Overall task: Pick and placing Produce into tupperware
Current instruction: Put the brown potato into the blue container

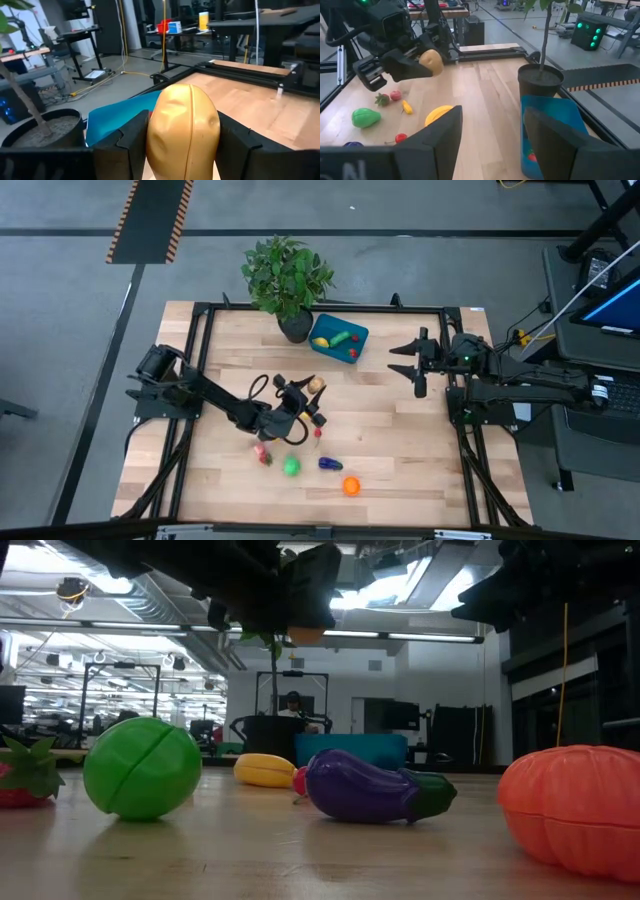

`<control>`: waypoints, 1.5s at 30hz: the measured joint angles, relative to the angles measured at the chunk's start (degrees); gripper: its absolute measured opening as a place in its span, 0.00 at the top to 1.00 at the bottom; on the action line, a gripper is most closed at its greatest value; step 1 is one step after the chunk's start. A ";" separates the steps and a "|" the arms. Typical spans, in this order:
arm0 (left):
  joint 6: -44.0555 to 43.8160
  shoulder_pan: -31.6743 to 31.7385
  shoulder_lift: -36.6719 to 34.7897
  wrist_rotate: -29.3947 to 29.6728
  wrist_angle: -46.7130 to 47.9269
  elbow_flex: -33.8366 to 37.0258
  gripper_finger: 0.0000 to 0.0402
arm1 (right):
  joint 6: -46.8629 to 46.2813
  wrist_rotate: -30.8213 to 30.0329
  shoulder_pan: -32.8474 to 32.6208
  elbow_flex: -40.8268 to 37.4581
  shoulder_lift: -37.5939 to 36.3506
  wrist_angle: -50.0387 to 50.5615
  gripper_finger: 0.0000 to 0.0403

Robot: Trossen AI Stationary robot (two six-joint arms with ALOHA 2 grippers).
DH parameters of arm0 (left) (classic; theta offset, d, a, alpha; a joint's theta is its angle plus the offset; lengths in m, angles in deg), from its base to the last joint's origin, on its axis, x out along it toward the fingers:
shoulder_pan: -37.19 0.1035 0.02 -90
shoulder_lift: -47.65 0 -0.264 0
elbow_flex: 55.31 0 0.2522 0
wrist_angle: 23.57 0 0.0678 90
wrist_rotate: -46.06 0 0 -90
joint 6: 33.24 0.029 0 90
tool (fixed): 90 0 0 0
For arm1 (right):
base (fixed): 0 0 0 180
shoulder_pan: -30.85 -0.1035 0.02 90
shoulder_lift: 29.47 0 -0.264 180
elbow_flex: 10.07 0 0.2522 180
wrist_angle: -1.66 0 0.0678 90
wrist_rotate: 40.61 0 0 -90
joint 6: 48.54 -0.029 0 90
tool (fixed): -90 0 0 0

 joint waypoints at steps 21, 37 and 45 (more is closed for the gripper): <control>-5.42 11.58 0.00 -16.46 24.43 -11.65 0.58 | -0.09 0.02 0.00 0.00 0.02 1.42 0.46; -1.46 19.47 0.00 -31.97 27.74 -12.04 0.58 | -0.08 0.02 0.00 0.00 0.02 2.12 0.46; 0.04 22.62 0.00 -39.60 29.40 -12.09 0.58 | 0.09 0.02 0.00 0.00 0.02 2.16 0.46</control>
